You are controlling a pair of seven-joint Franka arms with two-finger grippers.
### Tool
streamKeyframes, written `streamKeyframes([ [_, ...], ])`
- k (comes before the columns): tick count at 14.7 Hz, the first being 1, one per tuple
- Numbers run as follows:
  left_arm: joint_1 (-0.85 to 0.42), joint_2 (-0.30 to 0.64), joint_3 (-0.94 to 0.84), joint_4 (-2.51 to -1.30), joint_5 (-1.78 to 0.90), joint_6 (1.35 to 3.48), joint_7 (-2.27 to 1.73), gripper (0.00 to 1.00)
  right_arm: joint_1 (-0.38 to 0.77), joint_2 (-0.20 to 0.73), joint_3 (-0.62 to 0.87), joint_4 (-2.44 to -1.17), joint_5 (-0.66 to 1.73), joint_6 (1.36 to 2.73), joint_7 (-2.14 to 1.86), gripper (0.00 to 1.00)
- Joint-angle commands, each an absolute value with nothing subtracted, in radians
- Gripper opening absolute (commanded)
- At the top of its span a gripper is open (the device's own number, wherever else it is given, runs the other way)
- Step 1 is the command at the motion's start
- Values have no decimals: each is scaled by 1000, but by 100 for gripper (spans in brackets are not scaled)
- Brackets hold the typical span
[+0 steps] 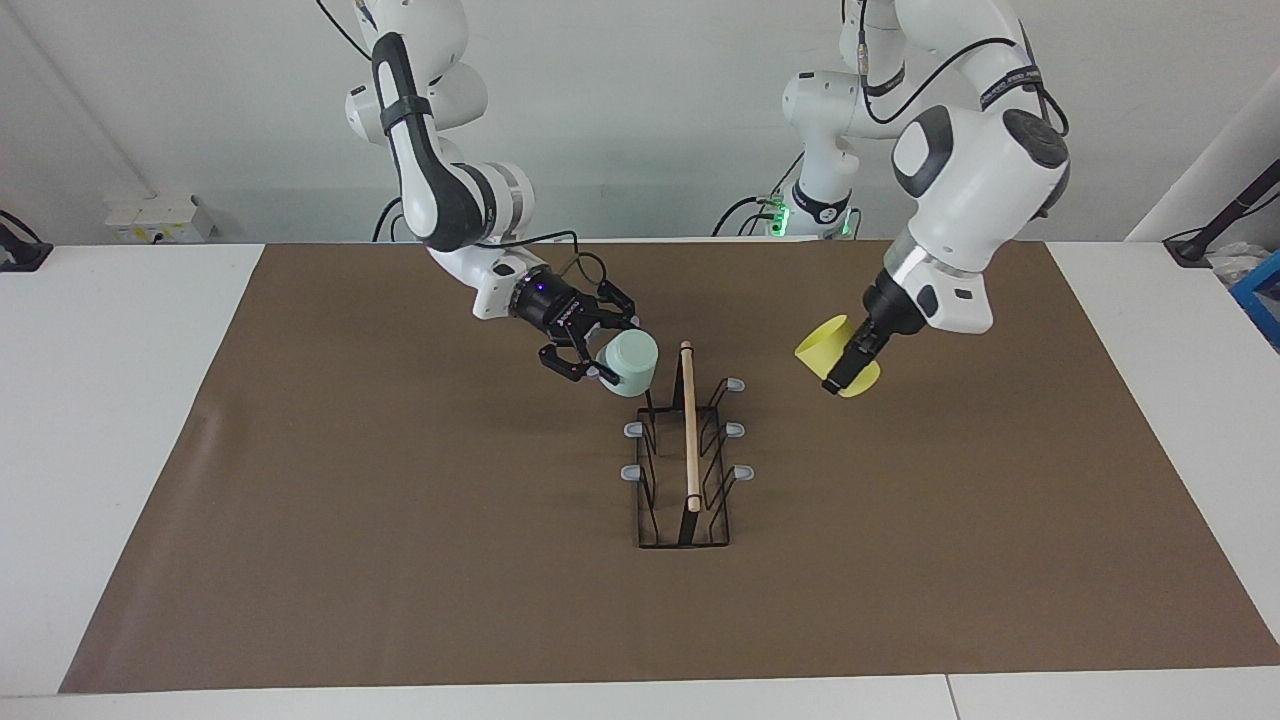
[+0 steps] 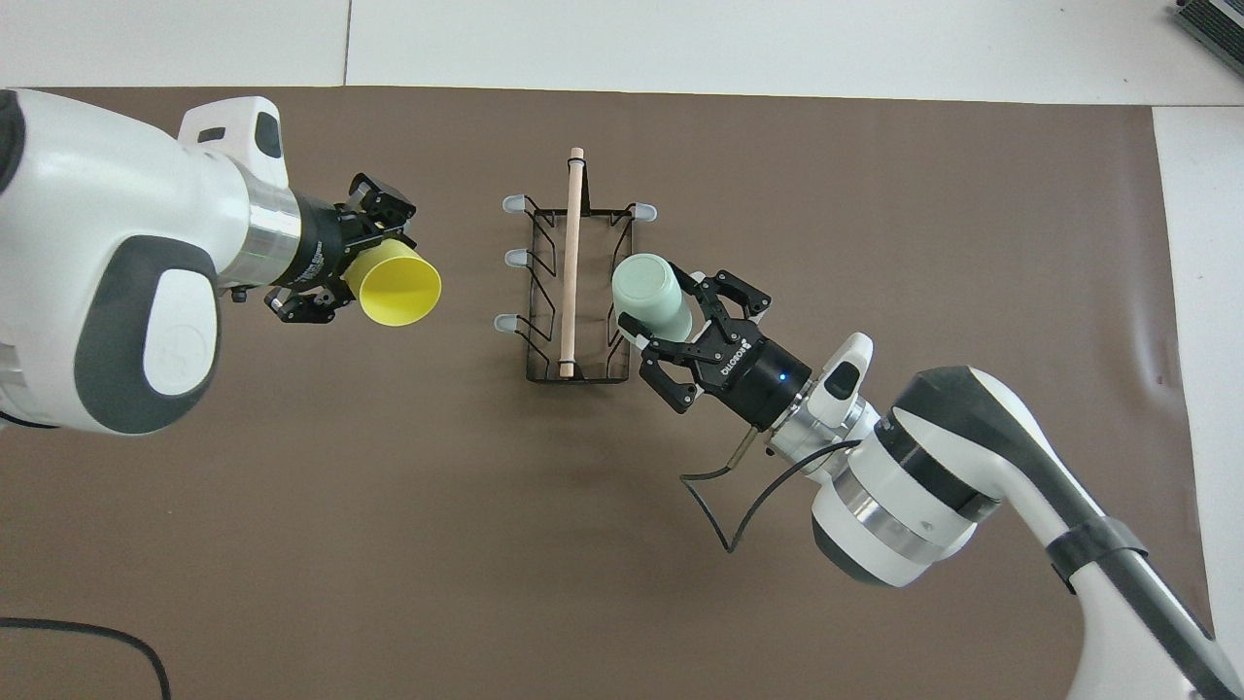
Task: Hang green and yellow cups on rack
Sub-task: 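Carry both cups toward the rack hooks with both grippers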
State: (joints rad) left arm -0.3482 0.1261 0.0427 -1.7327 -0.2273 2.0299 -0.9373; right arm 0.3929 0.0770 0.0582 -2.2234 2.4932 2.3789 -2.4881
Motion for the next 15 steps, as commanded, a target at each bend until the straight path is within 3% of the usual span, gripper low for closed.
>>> streamKeyframes([
  [1, -435, 101, 60, -1764, -91, 2066, -994, 0, 394, 110, 63, -2200, 2528, 2387, -2523, 0],
  [10, -554, 92, 60, -1953, 426, 2521, -1173, 0, 419, 162, 63, -2192, 2530, 2401, -2545, 0],
  [15, -557, 87, 58, -1992, 734, 2526, -1421, 0, 411, 199, 64, -2187, 2533, 2390, -2594, 0],
])
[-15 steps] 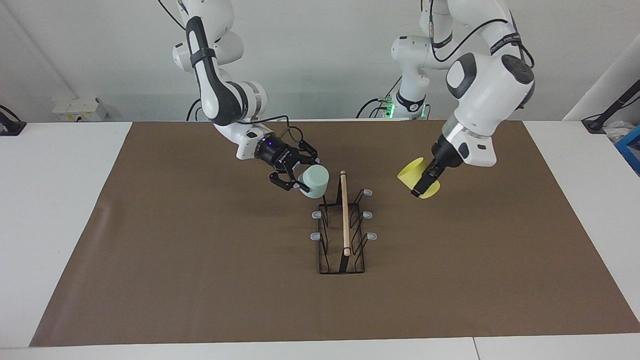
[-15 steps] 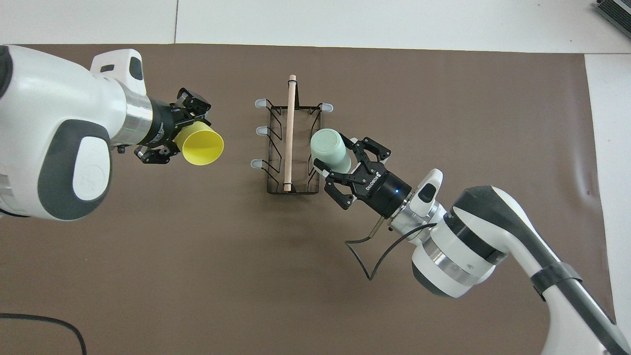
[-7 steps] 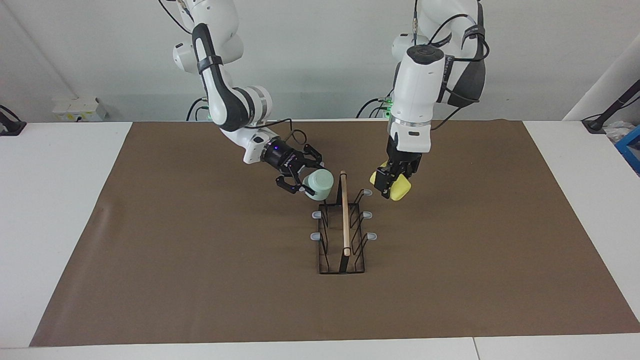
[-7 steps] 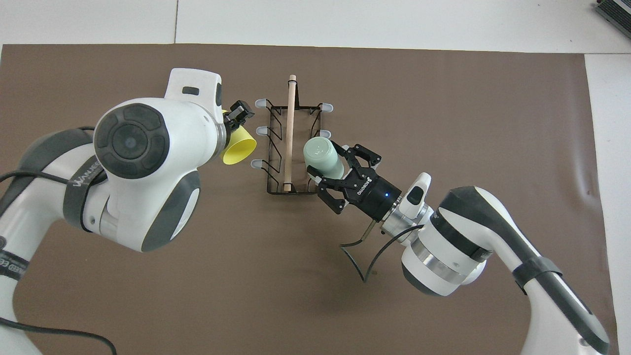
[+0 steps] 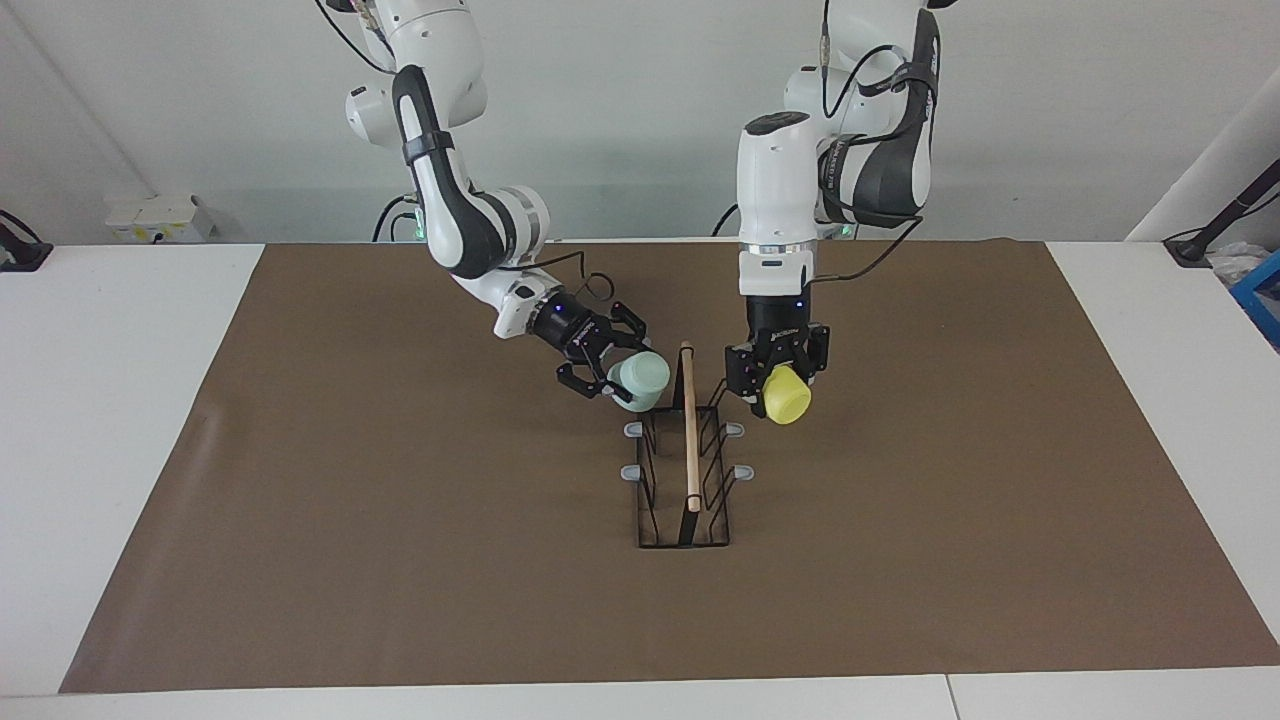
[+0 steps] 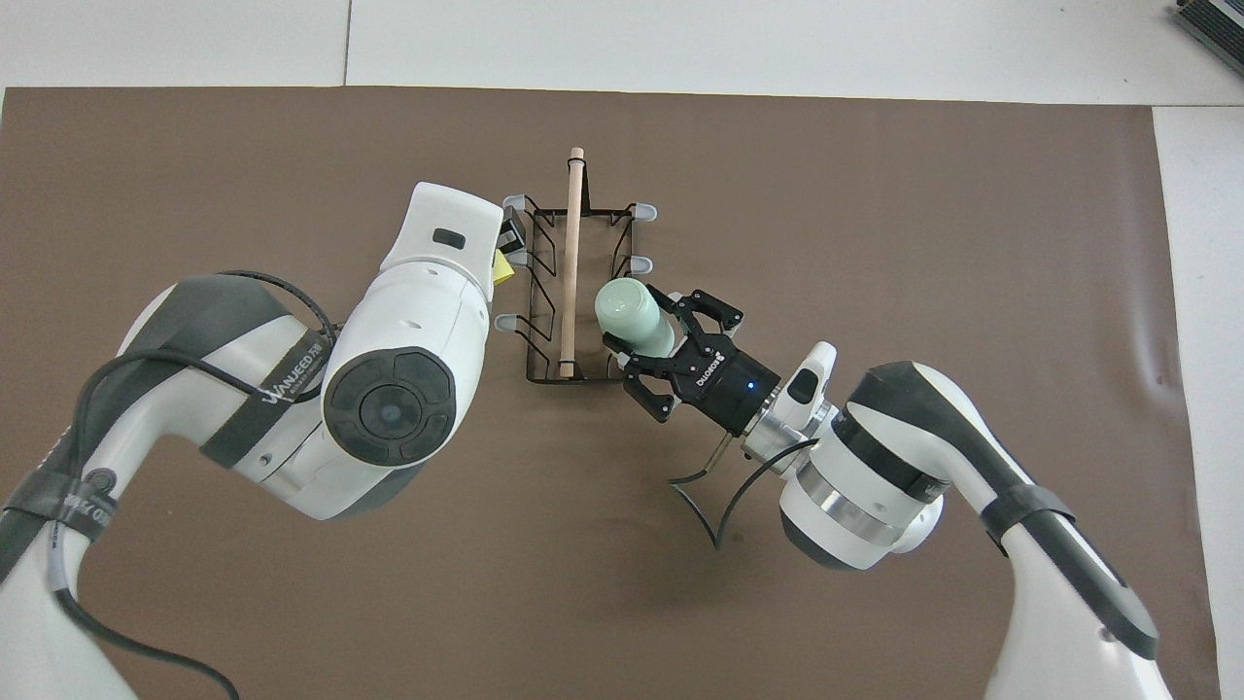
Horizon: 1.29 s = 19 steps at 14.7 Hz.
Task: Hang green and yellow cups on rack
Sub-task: 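Carry both cups toward the rack hooks with both grippers, then hang the green cup on a rack hook and open the right gripper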
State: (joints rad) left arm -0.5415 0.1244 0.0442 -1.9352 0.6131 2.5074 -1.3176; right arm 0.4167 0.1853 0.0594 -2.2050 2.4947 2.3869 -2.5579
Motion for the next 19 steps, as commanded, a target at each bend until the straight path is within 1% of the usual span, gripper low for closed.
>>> streamKeyframes([
  [1, -567, 84, 58, -2015, 802, 2526, -1495, 0, 414, 199, 63, -2194, 2542, 2405, -2594, 24],
  [2, -587, 84, 60, -2034, 872, 2520, -1567, 0, 417, 198, 63, -2195, 2543, 2413, -2599, 99],
  [4, -598, 87, 58, -2040, 990, 2487, -1720, 0, 417, 186, 63, -2197, 2543, 2445, -2599, 100],
  [7, -646, 91, 58, -2057, 1100, 2425, -1863, 0, 416, 138, 63, -2197, 2543, 2486, -2594, 100],
  [10, -681, 91, 58, -2078, 1127, 2396, -1910, 0, 403, 72, 63, -2195, 2508, 2601, -2589, 100],
  [12, -699, 91, 58, -2098, 1143, 2391, -1931, 0, 385, 45, 61, -2194, 2430, 2641, -2589, 100],
  [15, -706, 86, 55, -2115, 1143, 2393, -1933, 0, 319, -15, 61, -2194, 2242, 2683, -2585, 100],
  [17, -706, 86, 55, -2114, 1141, 2382, -1934, 46, 281, -21, 60, -2192, 2160, 2681, -2586, 100],
  [18, -707, 86, 54, -2111, 1143, 2370, -1933, 56, 253, -23, 55, -2191, 2082, 2680, -2586, 100],
  [19, -709, 86, 54, -2111, 1141, 2368, -1933, 58, 220, -26, 52, -2186, 1984, 2674, -2585, 100],
])
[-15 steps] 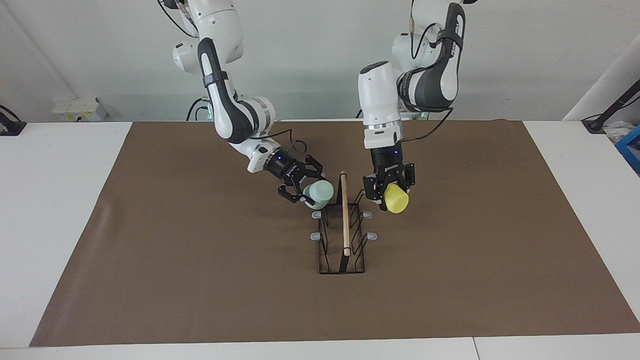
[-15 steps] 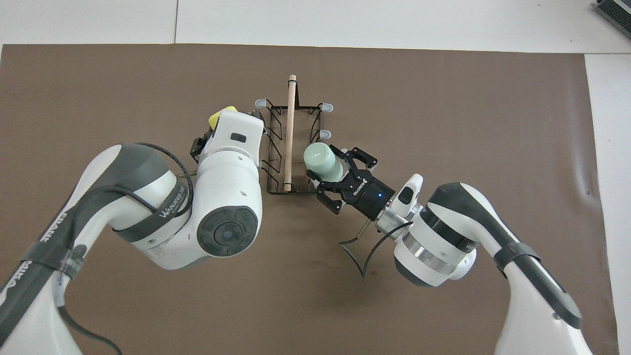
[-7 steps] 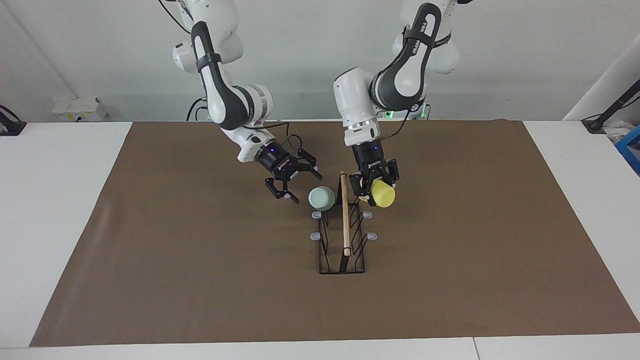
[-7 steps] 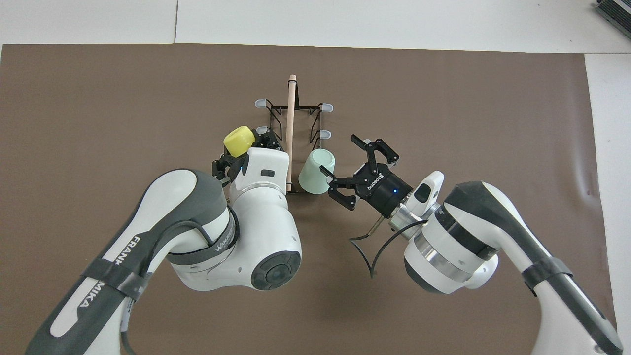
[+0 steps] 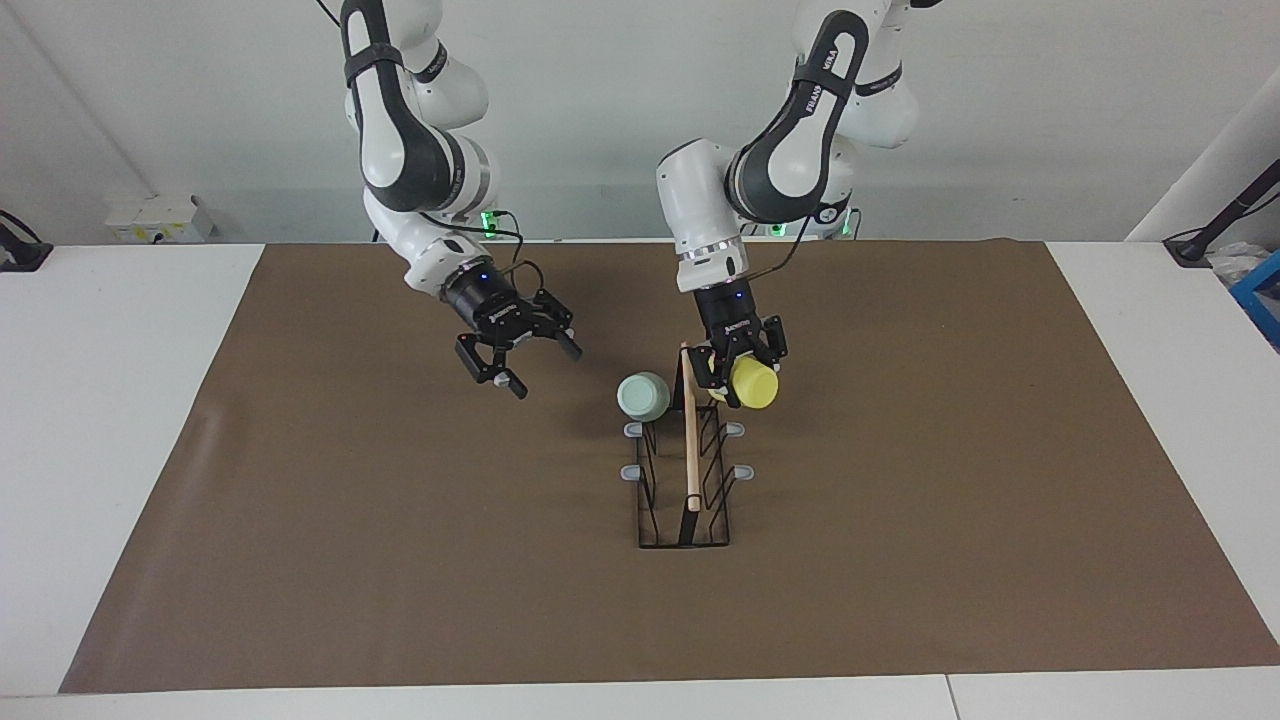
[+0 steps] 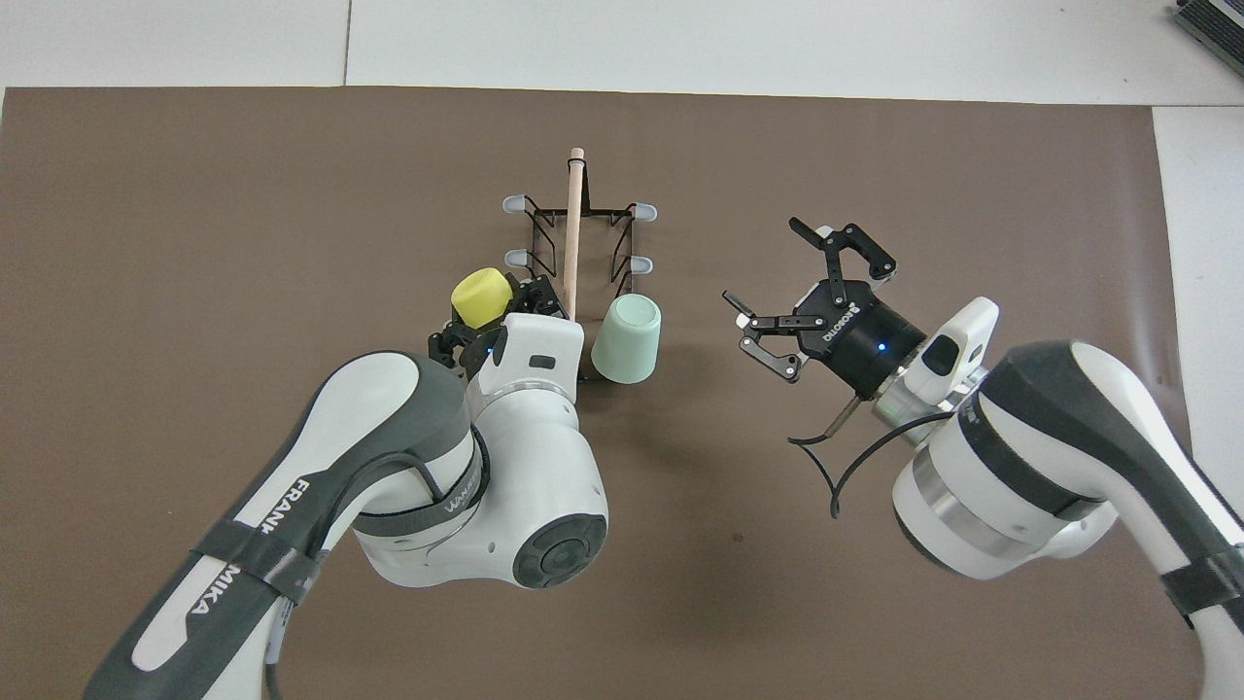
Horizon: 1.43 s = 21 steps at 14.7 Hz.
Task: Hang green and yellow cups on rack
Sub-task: 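Hang the green cup on a rack hook and open the right gripper, then hang the yellow cup with the left gripper while the right gripper withdraws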
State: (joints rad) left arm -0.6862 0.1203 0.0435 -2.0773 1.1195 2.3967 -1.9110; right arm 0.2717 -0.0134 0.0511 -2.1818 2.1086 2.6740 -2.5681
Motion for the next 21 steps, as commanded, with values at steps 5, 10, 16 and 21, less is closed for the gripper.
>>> streamKeyframes([
  [5, -718, 84, 54, -2102, 1135, 2359, -1927, 75, 85, 1, 51, -2148, 1556, 2617, -2571, 100],
  [10, -718, 75, 52, -2102, 1124, 2365, -1916, 91, -86, 46, 49, -2056, 987, 2438, -2344, 100],
  [16, -690, 51, 54, -2080, 1056, 2378, -1838, 99, -150, 43, 46, -2025, 544, 2367, -1892, 100],
  [21, -614, 46, 54, -2022, 798, 2376, -1451, 100, -92, 28, 46, -2028, 289, 2379, -1386, 100],
])
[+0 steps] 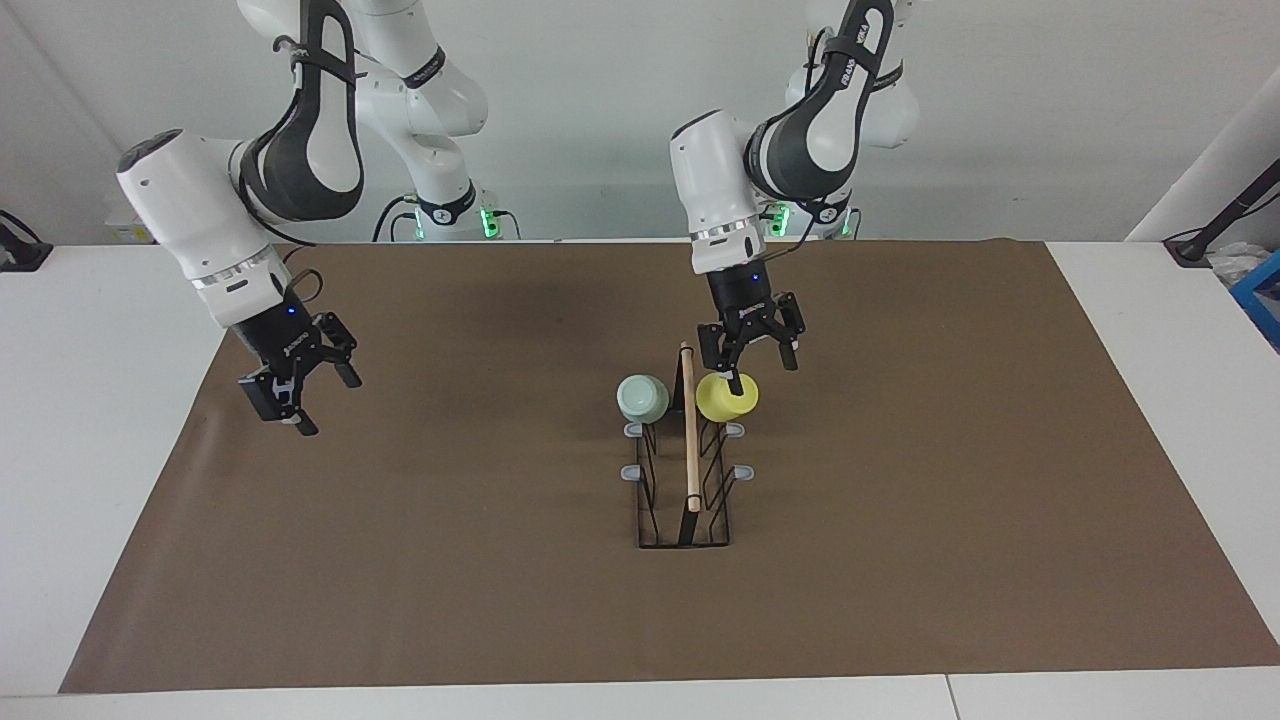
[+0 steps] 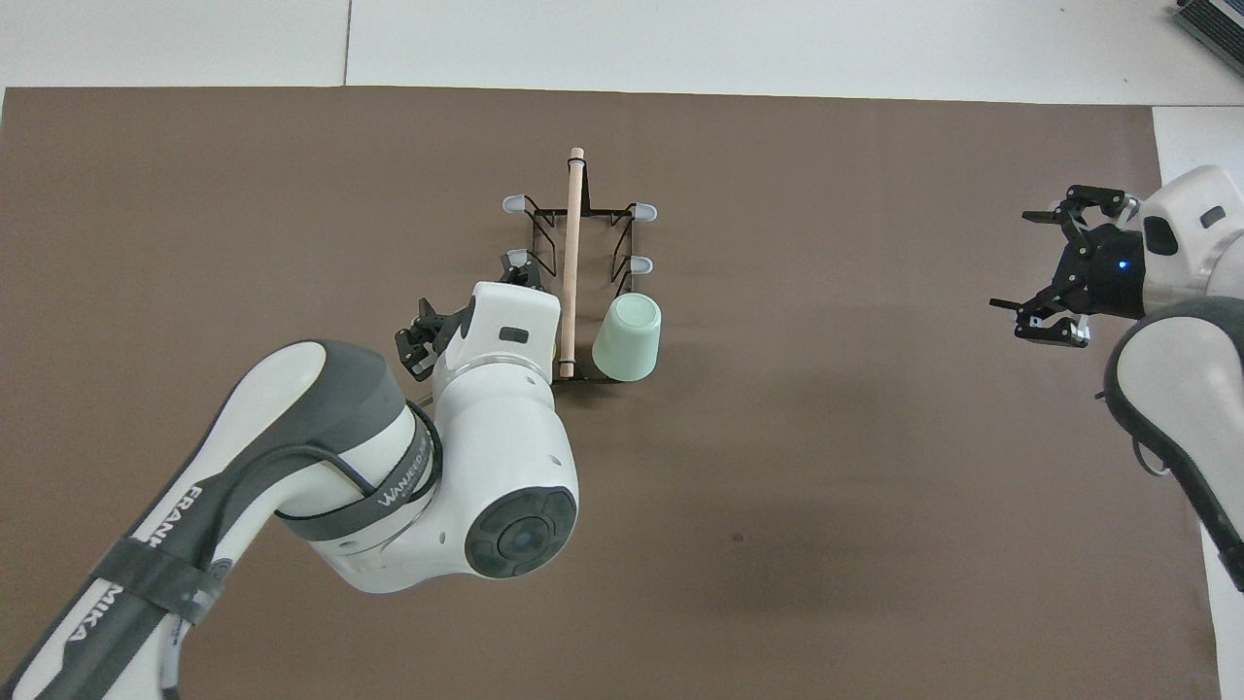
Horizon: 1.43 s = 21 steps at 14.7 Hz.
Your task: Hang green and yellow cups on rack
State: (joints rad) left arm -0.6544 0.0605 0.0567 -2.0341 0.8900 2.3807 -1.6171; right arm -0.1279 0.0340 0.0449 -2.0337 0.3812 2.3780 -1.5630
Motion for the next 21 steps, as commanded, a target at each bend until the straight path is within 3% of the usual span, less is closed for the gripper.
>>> streamKeyframes([
  [1, -598, 28, 54, -2022, 735, 2375, -1354, 100, -80, 26, 48, -2029, 226, 2379, -1288, 100],
  [7, -447, -60, 55, -2043, 473, 2353, -850, 100, 70, 14, 48, -2029, -78, 2340, -618, 100],
  [11, -347, -97, 60, -2040, 327, 2255, -518, 100, 75, -20, 48, -1979, -132, 2127, -226, 100],
  [15, -226, -124, 69, -2028, 186, 2108, -114, 100, 57, -38, 46, -1824, -124, 1840, -28, 100],
  [19, -112, -129, 74, -2010, 93, 2024, 107, 100, 37, -25, 45, -1671, -88, 1660, 90, 100],
  [21, -68, -111, 74, -1935, -1, 1927, 138, 100, 11, -26, 44, -1654, -51, 1618, 100, 100],
])
